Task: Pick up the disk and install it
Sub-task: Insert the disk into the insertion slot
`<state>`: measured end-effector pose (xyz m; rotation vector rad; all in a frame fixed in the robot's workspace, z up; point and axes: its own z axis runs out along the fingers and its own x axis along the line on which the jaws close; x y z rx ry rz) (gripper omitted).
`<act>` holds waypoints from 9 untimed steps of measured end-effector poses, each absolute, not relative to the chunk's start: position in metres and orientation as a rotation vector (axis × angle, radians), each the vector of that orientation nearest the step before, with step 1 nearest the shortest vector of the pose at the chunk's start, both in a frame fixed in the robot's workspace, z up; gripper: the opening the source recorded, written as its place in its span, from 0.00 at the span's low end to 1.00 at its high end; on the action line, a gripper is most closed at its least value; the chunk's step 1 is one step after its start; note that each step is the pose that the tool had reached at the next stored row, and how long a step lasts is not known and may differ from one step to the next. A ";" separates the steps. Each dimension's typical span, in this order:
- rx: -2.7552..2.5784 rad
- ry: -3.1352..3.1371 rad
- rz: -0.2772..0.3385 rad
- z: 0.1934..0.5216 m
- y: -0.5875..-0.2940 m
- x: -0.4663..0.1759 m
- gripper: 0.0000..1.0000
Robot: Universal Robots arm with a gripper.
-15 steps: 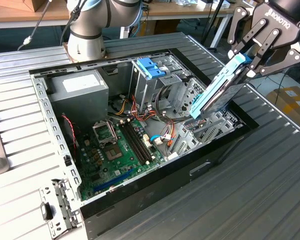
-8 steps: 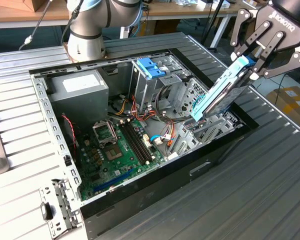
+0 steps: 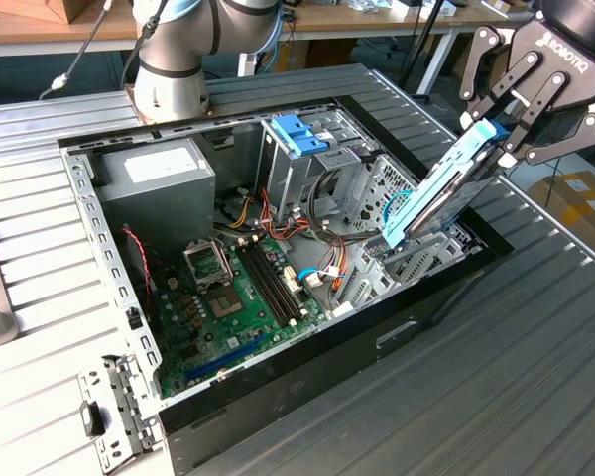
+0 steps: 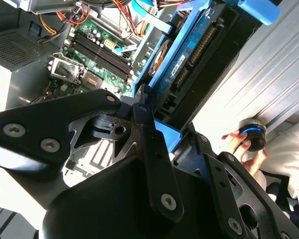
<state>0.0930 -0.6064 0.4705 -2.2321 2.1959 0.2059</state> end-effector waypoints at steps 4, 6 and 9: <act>-2.232 2.196 0.206 0.470 -0.606 0.093 0.37; -2.229 2.192 0.197 0.470 -0.607 0.093 0.37; -2.223 2.184 0.179 0.470 -0.607 0.093 0.37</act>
